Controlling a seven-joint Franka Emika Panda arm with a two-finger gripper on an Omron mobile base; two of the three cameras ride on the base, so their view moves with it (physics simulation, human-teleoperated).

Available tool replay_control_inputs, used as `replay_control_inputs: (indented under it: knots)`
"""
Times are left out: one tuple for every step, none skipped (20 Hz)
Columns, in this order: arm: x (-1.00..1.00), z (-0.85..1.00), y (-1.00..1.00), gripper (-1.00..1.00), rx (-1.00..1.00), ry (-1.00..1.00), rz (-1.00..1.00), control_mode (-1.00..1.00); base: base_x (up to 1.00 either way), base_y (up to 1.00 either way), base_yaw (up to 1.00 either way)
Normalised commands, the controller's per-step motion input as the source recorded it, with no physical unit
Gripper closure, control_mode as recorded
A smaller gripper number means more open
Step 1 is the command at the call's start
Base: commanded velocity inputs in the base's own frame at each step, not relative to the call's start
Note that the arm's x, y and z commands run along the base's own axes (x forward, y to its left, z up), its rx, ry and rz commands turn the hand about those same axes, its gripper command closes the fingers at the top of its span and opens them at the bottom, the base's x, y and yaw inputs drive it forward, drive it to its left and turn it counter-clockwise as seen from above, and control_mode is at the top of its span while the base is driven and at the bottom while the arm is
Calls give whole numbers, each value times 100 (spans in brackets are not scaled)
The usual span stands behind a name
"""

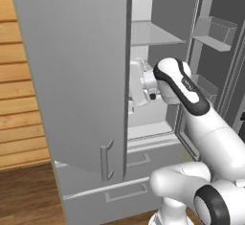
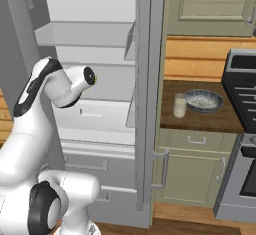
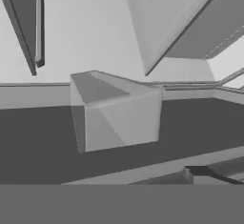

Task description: Grab a lemon wedge from the fridge and one ice cube from the ice bowl, and put them in the glass of lemonade.

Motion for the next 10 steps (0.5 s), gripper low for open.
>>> replay_control_inputs:
  knots:
    - [-62,0,49,-100,14,2,12,-100,0,0,0]
    - [-64,0,52,-100,13,2,13,-100,0,0,0]
    - [-65,0,55,-100,13,2,13,-100,0,0,0]
    - [-61,0,54,-100,13,1,13,-100,0,0,0]
    - [-51,0,61,-100,12,1,12,-100,0,0,0]
    - [-40,0,64,-100,11,0,10,-100,0,0,0]
    - [-31,0,69,-100,9,0,9,-100,0,0,0]
    - [-29,0,72,-100,7,0,9,-100,0,0,0]
    - [-31,0,72,-100,7,0,10,-100,0,0,0]
    - [-38,0,73,-100,7,0,11,-100,0,0,0]
